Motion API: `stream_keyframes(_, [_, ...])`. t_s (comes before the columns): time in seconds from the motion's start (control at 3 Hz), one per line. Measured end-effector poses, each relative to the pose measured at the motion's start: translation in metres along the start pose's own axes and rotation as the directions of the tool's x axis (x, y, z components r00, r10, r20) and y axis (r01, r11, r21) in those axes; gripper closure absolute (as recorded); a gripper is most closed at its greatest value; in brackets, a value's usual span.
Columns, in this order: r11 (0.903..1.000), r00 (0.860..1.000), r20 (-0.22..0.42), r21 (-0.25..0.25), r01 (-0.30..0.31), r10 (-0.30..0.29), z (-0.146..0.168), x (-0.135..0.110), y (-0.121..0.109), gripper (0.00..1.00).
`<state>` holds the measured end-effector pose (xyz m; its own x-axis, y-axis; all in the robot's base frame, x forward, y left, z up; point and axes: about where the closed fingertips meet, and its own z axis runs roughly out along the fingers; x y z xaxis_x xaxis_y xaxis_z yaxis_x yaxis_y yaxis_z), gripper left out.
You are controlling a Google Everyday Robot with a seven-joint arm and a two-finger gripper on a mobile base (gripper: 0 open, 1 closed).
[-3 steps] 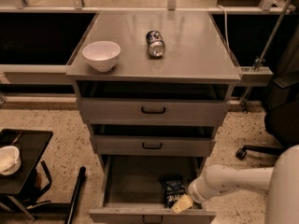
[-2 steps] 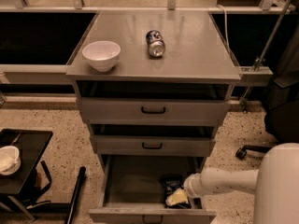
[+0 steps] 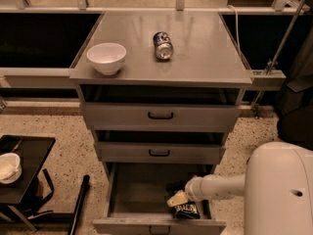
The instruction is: Pick blue chip bag from bottom drawer and place on counter
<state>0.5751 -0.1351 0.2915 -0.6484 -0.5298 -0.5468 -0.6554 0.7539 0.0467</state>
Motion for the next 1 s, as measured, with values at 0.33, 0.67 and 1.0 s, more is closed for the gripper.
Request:
stream_keyframes(0.33, [0.9995, 1.0, -0.018, -0.027, -0.018, 0.017, 0.025, 0.016, 0.001, 0.0])
stream_keyframes(0.67, [0.9959, 0.998, -0.011, -0.07, -0.058, 0.057, 0.068, 0.042, 0.003, 0.0])
stream_keyframes(1.0, [0.9905, 0.994, 0.028, -0.089, -0.105, 0.108, 0.11, 0.066, 0.003, 0.0])
